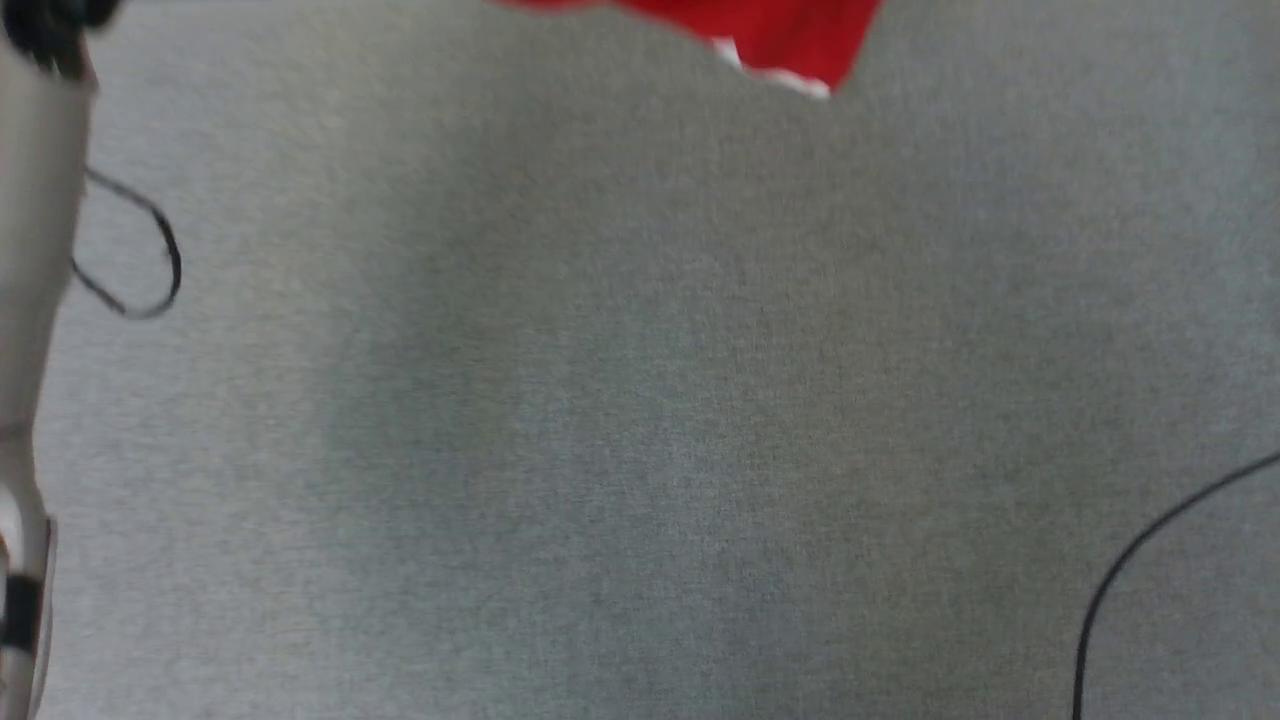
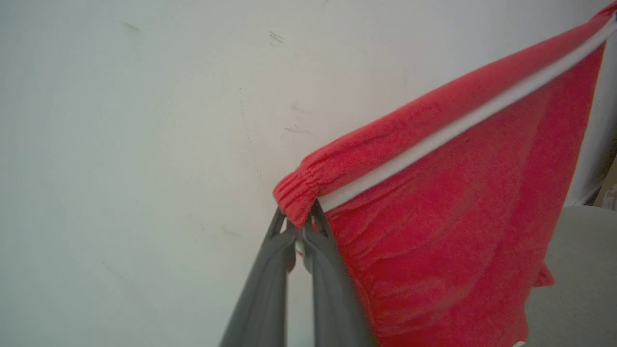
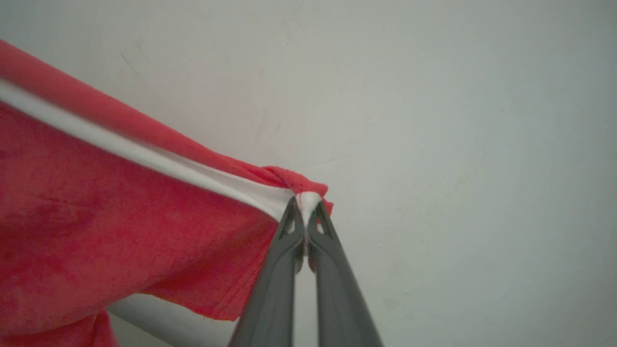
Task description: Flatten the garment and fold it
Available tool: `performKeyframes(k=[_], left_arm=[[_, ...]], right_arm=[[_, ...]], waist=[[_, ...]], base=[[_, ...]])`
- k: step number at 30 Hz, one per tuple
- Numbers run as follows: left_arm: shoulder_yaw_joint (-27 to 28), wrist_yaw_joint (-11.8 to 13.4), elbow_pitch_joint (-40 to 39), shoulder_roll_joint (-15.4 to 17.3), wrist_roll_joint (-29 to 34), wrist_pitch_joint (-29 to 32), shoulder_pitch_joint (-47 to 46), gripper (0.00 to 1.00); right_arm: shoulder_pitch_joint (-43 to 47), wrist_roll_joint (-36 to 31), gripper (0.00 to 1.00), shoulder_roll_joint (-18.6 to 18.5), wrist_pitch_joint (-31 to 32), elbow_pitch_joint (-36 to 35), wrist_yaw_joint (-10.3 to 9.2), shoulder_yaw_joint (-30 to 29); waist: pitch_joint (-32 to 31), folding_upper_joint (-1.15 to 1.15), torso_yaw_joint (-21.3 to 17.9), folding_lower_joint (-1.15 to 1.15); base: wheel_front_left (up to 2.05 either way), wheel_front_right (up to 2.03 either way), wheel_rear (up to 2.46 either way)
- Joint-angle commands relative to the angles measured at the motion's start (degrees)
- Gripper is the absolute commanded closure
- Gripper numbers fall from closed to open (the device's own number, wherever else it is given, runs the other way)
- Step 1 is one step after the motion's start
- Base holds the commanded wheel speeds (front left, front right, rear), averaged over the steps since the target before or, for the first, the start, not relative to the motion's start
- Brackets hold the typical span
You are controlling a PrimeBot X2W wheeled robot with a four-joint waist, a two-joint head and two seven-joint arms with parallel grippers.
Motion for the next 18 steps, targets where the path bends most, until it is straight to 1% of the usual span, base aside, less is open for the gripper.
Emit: performKeyframes(k=[1, 5, 9, 14, 18], left_arm=[[0.4, -0.1, 2.2, -0.5, 0.7, -1.7, -2.3, 1.00], [0.4, 0.2, 8.5, -2.4, 2.3, -7.1, -6.8, 1.00], [-0.9, 0.1, 13.3, -4.1, 3.1, -11.5, -7.3, 1.00], [-4.1, -0.2, 17.3, -5.7, 3.0, -14.9, -1.9, 1.00], [-6.7, -0.3, 18.5, -5.6, 2.8, -18.0, 5.2, 1.00]], right_arm=[[-2.0, -1.3, 1.00, 0.6, -2.0, 2.4, -0.15, -0.5], [-5.5, -4.4, 1.00, 3.7, -8.1, 9.8, -0.15, -2.3], [-5.2, -5.9, 1.00, 6.3, -12.6, 15.4, -0.15, -2.8], [0.2, -5.1, 1.00, 8.7, -16.6, 20.4, -0.15, -0.9], [6.8, -1.7, 1.00, 10.3, -19.5, 21.7, -0.15, 2.0]], waist=[[7.6, -0.01, -3.5, -0.03], [8.5, -0.01, -3.5, -0.03], [8.2, -0.01, -3.1, -0.03], [5.9, -0.01, -2.3, -0.03], [2.2, -0.01, -1.9, -0.03]], base=[[0.00, 0.00, 0.00], [0.00, 0.00, 0.00], [0.00, 0.00, 0.00], [0.00, 0.00, 0.00], [0.00, 0.00, 0.00]])
